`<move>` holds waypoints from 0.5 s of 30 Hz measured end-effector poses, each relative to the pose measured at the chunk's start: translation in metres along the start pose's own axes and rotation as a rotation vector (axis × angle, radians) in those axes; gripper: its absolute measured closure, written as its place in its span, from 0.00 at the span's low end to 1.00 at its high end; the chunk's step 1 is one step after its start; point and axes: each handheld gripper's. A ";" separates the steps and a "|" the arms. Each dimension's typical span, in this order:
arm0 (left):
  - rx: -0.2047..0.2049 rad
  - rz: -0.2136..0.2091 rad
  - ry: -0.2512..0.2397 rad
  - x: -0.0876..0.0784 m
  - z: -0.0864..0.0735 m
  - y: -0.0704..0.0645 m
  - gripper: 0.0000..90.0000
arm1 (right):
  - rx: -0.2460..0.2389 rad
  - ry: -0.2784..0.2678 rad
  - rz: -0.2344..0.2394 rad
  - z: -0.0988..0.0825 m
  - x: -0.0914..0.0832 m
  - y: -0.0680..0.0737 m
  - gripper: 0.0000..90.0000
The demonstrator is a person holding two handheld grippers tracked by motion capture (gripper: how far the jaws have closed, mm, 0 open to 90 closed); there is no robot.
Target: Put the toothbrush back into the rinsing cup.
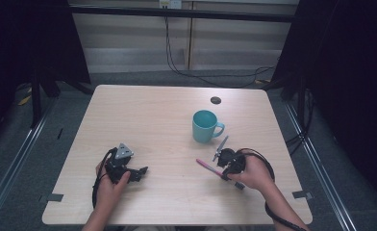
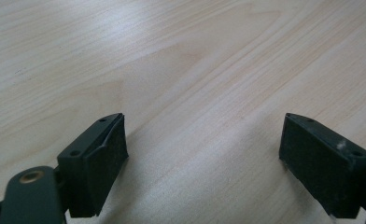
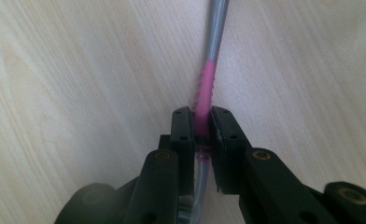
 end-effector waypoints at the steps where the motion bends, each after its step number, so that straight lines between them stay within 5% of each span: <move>1: -0.001 -0.003 0.001 0.000 0.000 0.000 0.16 | -0.006 -0.004 0.004 0.000 -0.001 0.000 0.90; 5: -0.004 -0.004 -0.002 0.000 0.000 0.000 0.16 | -0.002 -0.050 0.015 -0.001 -0.008 0.000 0.90; 15: 0.021 -0.018 0.013 0.002 0.001 0.001 0.09 | -0.031 -0.039 0.003 0.004 -0.017 0.002 0.90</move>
Point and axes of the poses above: each handheld gripper's, and its own axes: x roughly forward along the jaws, z roughly out of its top, y roughly to its left, and after that the axes turned 11 degrees about x, right-handed
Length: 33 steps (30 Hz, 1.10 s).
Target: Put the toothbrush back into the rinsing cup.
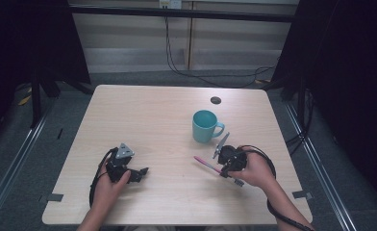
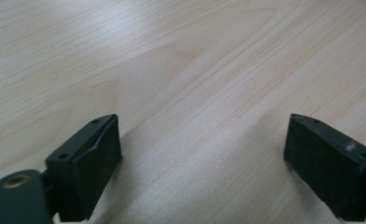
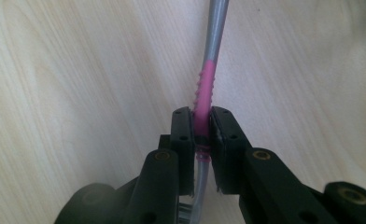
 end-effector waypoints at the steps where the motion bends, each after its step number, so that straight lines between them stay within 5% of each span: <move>1: -0.004 -0.004 -0.001 0.001 0.000 -0.001 0.07 | 0.001 0.004 -0.003 0.000 -0.001 0.000 0.90; 6: 0.016 -0.017 0.022 0.003 0.003 -0.002 0.00 | -0.008 0.006 -0.018 0.002 -0.008 -0.001 0.90; 15: 0.033 -0.060 0.089 0.004 0.015 0.000 0.06 | -0.030 0.016 -0.016 0.005 -0.012 -0.004 0.90; 16: 0.053 -0.067 0.087 0.003 0.018 0.000 0.22 | -0.032 0.023 -0.013 0.006 -0.012 -0.004 0.90; 18: 0.089 -0.087 0.118 0.003 0.024 -0.001 0.24 | -0.037 0.022 -0.008 0.007 -0.013 -0.005 0.90; 20: 0.128 -0.087 0.151 0.003 0.031 -0.003 0.18 | -0.036 0.024 -0.014 0.008 -0.013 -0.006 0.90; 27: 0.238 -0.105 0.219 -0.001 0.059 -0.008 0.22 | -0.057 0.040 -0.025 0.009 -0.016 -0.009 0.90; 33: 0.326 -0.100 0.231 -0.002 0.080 -0.017 0.23 | -0.054 0.042 -0.022 0.011 -0.020 -0.010 0.90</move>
Point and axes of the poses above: each handheld gripper's, and its own axes: x roughly forward along the jaws, z roughly out of its top, y roughly to its left, and after that the axes turned 11 degrees about x, right-handed
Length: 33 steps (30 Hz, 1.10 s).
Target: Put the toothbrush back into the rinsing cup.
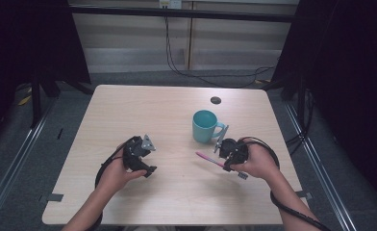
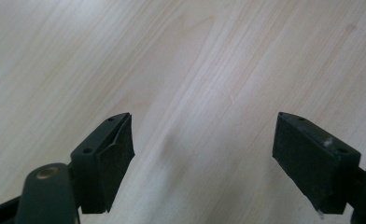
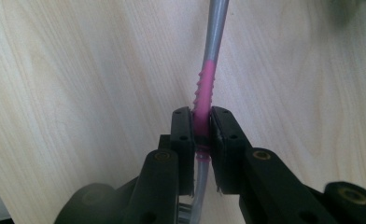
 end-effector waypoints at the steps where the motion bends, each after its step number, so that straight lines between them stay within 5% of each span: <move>1: 0.007 -0.001 -0.008 -0.001 0.007 -0.002 0.23 | -0.002 -0.001 -0.003 0.001 -0.002 0.000 0.90; 12: 0.106 -0.002 0.007 0.001 0.033 -0.008 0.25 | 0.007 -0.009 0.012 0.004 -0.006 0.002 0.90; 23: 0.161 0.002 0.027 0.003 0.048 -0.011 0.27 | -0.004 -0.007 0.011 0.010 -0.009 -0.002 0.90; 33: 0.191 0.004 -0.010 -0.003 0.067 -0.015 0.27 | -0.003 -0.024 0.012 0.020 -0.013 0.001 0.90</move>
Point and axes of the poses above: each handheld gripper's, and its own axes: x roughly forward along the jaws, z roughly out of its top, y roughly to its left, and after that the axes turned 11 degrees about x, right-handed
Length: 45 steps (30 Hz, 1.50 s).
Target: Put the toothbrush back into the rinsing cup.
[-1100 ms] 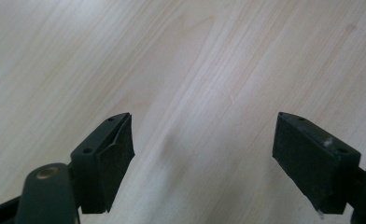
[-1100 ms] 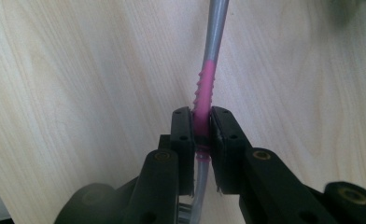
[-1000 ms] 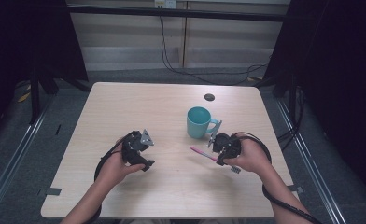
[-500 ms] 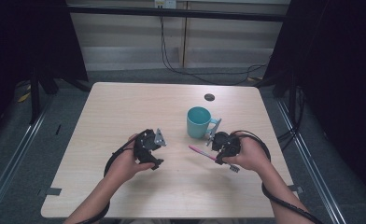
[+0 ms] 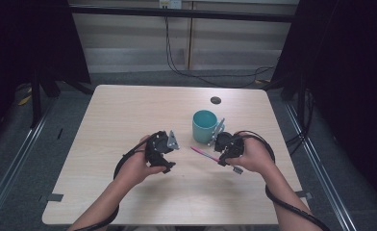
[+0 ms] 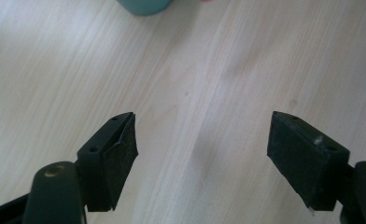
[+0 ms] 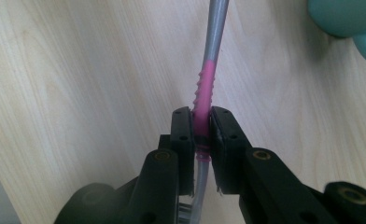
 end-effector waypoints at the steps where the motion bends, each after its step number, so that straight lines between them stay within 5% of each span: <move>1: 0.000 0.000 0.000 0.000 0.000 0.000 0.27 | -0.017 -0.004 0.000 0.001 0.000 0.000 0.90; 9: 0.047 0.010 -0.020 -0.002 0.013 -0.003 0.29 | -0.035 -0.011 0.006 0.008 0.000 0.005 0.90; 31: 0.083 -0.001 -0.030 0.010 0.022 -0.006 0.33 | -0.041 -0.046 0.070 0.017 0.005 0.009 0.90; 45: 0.166 -0.009 -0.040 0.015 0.035 -0.009 0.43 | -0.051 -0.060 0.098 0.018 0.003 0.008 0.90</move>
Point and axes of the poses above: each handheld gripper's, and its own axes: x roughly forward along the jaws, z roughly out of its top, y roughly to its left, and after that the axes turned 11 degrees about x, right-handed
